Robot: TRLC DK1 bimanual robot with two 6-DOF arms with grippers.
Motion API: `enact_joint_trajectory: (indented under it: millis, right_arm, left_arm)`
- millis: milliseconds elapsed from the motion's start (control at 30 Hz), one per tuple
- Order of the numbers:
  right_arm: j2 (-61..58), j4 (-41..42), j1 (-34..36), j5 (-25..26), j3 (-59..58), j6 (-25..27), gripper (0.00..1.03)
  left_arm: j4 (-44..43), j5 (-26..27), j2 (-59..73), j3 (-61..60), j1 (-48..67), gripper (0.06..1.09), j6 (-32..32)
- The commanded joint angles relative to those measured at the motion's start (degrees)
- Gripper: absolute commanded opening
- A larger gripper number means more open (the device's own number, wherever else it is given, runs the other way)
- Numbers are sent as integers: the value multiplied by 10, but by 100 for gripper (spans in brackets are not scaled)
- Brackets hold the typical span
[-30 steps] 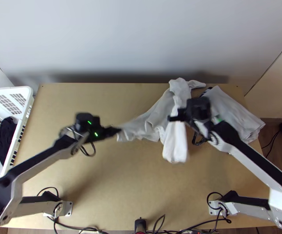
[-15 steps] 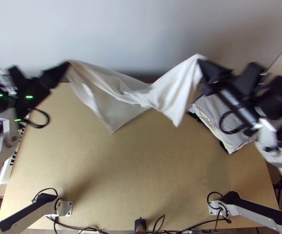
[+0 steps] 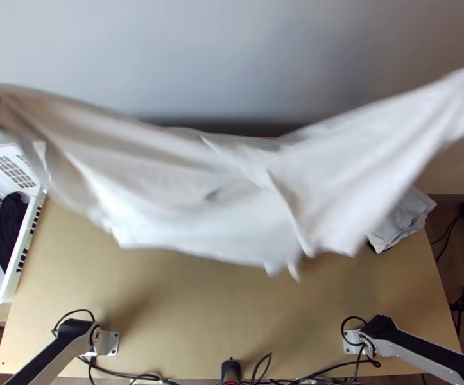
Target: Fold the t-shirt
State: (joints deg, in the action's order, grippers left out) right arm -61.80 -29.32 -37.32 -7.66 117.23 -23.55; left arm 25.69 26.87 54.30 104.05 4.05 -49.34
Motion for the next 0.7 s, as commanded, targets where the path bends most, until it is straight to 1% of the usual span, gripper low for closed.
enact_joint_trajectory:
  millis: [0,33,100,167,267,300,367,467,533,600,667]
  right_arm:
    - [-19,-12,12,-20,-4,2,3]
    - [-28,1,35,-20,-31,5,3]
    - [-51,39,112,-24,-92,4,3]
    - [-73,74,144,-27,-154,7,3]
    - [-94,110,192,-27,-212,-8,3]
    - [-93,117,199,-26,-220,-23,3]
    - [-76,118,198,-27,-220,-57,3]
    - [-27,118,179,-31,-210,-64,3]
    - [10,113,144,-39,-193,-65,3]
    - [42,92,118,-53,-168,-65,3]
    - [69,61,81,-57,-139,-66,3]
  left_arm:
    - [34,4,-14,-32,-26,9,-1]
    - [26,5,-10,-62,-37,9,-1]
    - [1,4,3,-131,-42,9,14]
    - [-19,4,19,-193,-43,9,33]
    - [-39,4,40,-254,-48,9,46]
    - [-41,5,42,-264,-49,9,46]
    - [-42,5,40,-271,-48,9,46]
    - [-31,6,21,-256,-41,9,44]
    - [-13,15,7,-229,-28,9,43]
    - [1,32,-10,-199,-12,9,36]
    - [15,35,-24,-163,-6,9,25]
